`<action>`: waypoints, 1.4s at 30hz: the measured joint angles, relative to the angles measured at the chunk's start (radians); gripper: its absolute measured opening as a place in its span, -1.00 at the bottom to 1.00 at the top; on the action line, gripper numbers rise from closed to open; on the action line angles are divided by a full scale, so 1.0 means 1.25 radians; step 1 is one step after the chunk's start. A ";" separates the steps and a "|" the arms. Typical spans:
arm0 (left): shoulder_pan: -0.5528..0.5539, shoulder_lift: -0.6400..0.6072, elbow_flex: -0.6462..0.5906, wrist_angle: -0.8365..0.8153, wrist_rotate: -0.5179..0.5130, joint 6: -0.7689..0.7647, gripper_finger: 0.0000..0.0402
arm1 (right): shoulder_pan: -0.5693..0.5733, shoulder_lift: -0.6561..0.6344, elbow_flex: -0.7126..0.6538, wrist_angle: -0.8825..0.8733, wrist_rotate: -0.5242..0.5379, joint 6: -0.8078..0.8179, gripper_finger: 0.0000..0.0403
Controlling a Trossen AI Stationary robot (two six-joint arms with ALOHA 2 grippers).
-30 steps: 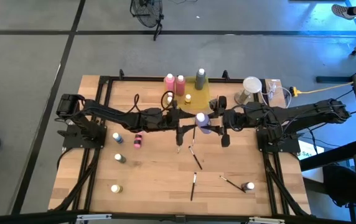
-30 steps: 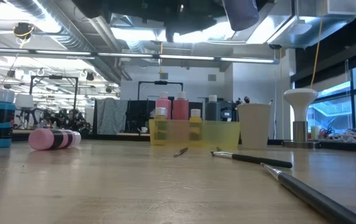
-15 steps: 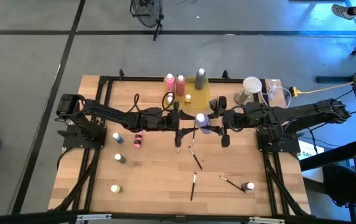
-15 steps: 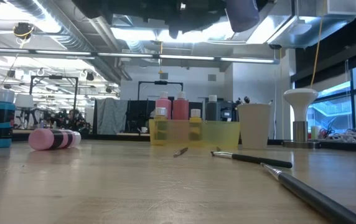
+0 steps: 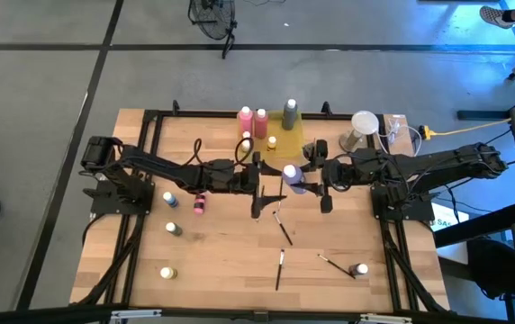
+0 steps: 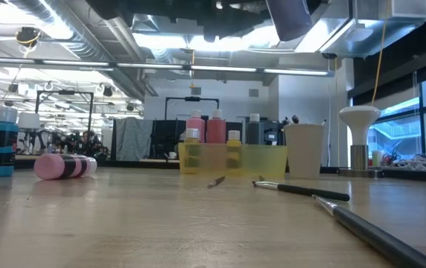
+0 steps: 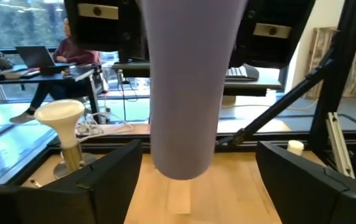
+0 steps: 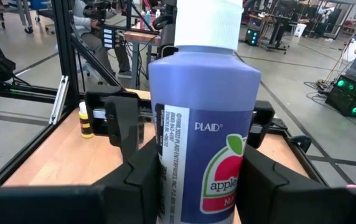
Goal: Pick & Place Paint Supplies
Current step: Put the large blue paint bottle into the yellow bin
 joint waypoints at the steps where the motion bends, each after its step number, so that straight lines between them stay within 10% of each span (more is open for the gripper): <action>1: 0.000 0.000 0.000 0.001 0.000 0.001 0.56 | 0.000 0.000 0.000 0.000 0.000 0.000 -0.26; 42: 0.002 0.136 0.006 0.267 -0.064 -0.020 0.55 | -0.001 0.060 0.000 0.093 -0.003 -0.015 -0.26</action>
